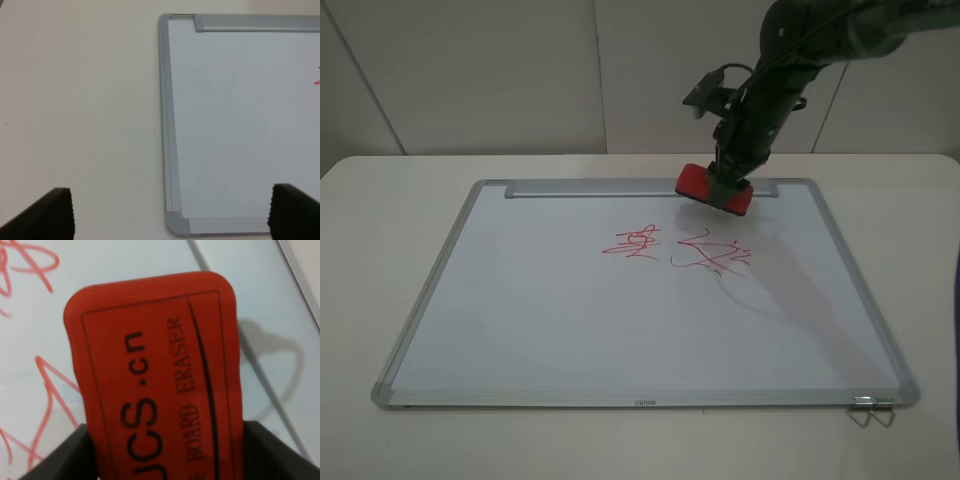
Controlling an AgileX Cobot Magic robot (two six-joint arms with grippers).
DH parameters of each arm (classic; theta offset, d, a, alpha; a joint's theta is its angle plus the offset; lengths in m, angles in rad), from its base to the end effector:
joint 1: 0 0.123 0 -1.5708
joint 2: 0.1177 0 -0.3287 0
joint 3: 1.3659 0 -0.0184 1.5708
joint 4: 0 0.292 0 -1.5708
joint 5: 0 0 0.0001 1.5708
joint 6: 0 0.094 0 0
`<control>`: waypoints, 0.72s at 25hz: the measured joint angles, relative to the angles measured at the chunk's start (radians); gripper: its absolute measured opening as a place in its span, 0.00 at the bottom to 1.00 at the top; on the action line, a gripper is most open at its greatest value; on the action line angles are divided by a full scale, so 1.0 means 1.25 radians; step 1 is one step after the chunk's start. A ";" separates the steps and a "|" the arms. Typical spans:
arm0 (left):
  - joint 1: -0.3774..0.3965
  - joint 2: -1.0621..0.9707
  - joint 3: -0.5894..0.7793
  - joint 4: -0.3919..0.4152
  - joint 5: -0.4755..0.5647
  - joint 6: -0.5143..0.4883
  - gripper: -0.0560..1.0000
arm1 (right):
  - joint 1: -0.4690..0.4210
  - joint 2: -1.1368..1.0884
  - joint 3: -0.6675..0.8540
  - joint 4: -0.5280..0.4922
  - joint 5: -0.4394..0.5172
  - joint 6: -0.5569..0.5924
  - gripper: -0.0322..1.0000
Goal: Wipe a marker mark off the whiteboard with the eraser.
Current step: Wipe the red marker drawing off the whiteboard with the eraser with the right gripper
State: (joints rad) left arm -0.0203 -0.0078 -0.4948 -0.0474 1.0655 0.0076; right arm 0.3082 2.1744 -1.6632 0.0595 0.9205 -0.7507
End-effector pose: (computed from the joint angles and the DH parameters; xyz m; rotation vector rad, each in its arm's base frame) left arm -0.0109 -0.0037 0.2937 0.0309 2.0460 -0.0647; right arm 0.4864 0.1595 0.1750 -1.4309 2.5335 0.0005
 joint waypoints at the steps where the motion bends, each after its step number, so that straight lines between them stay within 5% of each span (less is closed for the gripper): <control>1: 0.000 0.000 0.000 0.000 0.000 0.000 0.79 | 0.037 0.000 -0.018 -0.019 0.010 0.101 0.53; 8: 0.000 0.000 0.000 0.000 0.000 0.000 0.79 | 0.157 0.001 -0.062 -0.062 0.030 0.501 0.53; 18: 0.000 0.000 0.000 0.000 0.000 0.000 0.79 | 0.280 0.038 -0.062 -0.077 0.054 0.687 0.53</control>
State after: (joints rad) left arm -0.0203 -0.0078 -0.4948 -0.0474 1.0655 0.0076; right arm 0.6580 2.2223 -1.7404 -0.0362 0.9882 0.1087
